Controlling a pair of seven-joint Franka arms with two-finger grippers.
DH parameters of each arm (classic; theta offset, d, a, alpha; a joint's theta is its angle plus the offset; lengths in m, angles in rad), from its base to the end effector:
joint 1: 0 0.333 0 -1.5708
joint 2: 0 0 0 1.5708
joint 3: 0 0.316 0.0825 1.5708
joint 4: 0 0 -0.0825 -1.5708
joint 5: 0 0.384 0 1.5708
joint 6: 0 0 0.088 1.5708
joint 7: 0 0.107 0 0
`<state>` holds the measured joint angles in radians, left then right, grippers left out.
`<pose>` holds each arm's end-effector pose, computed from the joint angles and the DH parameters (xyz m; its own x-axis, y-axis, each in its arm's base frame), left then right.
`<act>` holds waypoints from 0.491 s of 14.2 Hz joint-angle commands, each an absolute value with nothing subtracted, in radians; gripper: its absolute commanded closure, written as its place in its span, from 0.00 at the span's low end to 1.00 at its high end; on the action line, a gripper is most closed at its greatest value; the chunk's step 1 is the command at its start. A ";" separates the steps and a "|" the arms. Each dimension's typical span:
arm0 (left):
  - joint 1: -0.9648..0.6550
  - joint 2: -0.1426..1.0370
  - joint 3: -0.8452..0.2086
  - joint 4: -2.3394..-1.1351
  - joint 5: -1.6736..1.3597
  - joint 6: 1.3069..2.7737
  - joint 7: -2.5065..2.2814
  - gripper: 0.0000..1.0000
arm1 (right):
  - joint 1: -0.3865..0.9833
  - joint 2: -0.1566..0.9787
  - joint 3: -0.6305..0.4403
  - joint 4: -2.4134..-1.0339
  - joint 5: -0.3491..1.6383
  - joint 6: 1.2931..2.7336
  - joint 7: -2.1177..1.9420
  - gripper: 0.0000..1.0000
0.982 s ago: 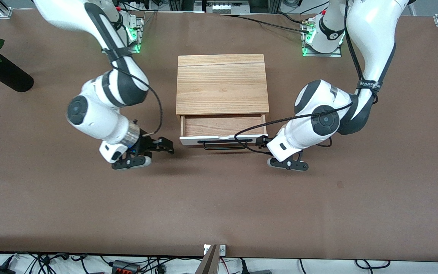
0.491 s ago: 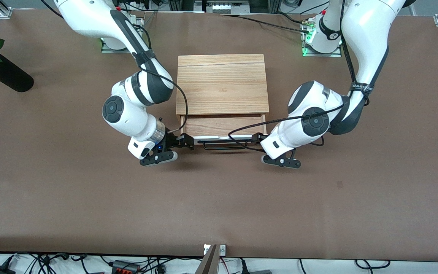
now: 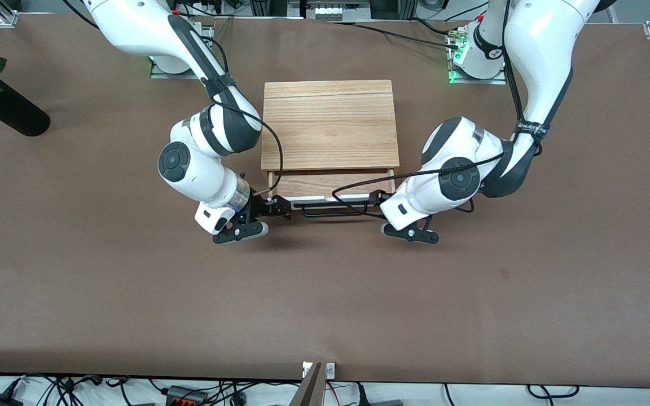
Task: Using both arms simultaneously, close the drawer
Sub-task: 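Push the drawer front into the box with both grippers together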
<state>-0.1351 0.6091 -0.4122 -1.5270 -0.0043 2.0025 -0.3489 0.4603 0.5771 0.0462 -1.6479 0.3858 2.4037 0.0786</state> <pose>0.6115 -0.3218 0.3195 0.9744 -0.1526 -0.1651 -0.1209 -0.9748 0.1877 0.6151 0.3392 0.2958 0.9855 0.1351 0.1023 0.1618 -0.9296 -0.3310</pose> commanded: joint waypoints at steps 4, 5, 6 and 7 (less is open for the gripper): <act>-0.115 0.575 -0.462 -1.591 0.020 1.985 -0.371 0.00 | 0.492 0.563 0.040 -1.667 0.402 2.308 0.098 0.00; -0.115 0.575 -0.477 -1.594 0.020 1.985 -0.371 0.00 | 0.492 0.555 0.040 -1.667 0.402 2.257 0.097 0.00; -0.112 0.575 -0.479 -1.594 0.020 1.985 -0.371 0.00 | 0.491 0.548 0.040 -1.667 0.402 2.193 0.098 0.00; -0.110 0.575 -0.480 -1.594 0.020 1.985 -0.371 0.00 | 0.489 0.537 0.040 -1.664 0.402 2.139 0.100 0.00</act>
